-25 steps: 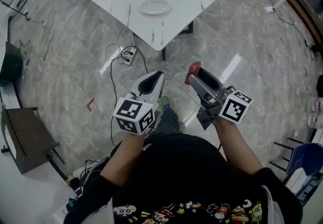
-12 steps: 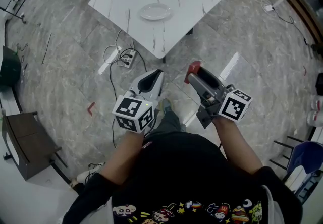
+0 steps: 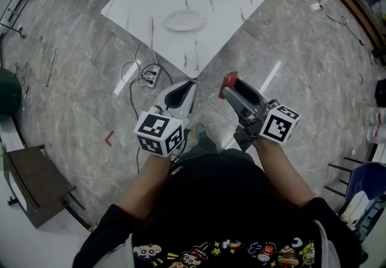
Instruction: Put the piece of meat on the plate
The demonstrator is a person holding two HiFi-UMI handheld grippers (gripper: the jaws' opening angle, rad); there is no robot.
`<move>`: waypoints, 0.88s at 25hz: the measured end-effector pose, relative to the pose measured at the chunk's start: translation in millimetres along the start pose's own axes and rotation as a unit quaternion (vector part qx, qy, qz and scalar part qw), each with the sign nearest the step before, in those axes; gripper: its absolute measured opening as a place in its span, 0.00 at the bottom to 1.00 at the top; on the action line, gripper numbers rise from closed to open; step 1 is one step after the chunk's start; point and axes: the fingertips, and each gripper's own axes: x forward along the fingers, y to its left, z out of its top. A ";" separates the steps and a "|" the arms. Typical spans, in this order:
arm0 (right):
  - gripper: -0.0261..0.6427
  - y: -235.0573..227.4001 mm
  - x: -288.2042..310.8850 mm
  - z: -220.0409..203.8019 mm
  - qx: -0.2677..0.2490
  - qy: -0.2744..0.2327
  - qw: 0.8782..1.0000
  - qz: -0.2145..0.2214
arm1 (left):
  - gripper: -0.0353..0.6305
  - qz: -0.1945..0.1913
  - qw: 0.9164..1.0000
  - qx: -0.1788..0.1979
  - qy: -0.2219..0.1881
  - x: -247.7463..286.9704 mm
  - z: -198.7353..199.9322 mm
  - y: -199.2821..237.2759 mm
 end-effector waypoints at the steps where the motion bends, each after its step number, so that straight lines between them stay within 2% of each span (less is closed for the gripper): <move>1: 0.48 0.5 2.3 0.4 0.000 -0.002 1.000 -0.001 | 0.08 -0.002 1.000 0.002 0.000 0.8 1.3 1.8; 9: 0.48 6.1 10.3 1.8 -0.001 -0.011 1.000 -0.001 | 0.08 -0.006 1.000 -0.002 -0.007 -6.9 5.7 8.2; 22: 0.48 -3.8 25.3 13.9 0.013 -0.015 1.000 0.018 | 0.08 0.023 1.000 0.003 -0.012 -10.9 13.9 21.0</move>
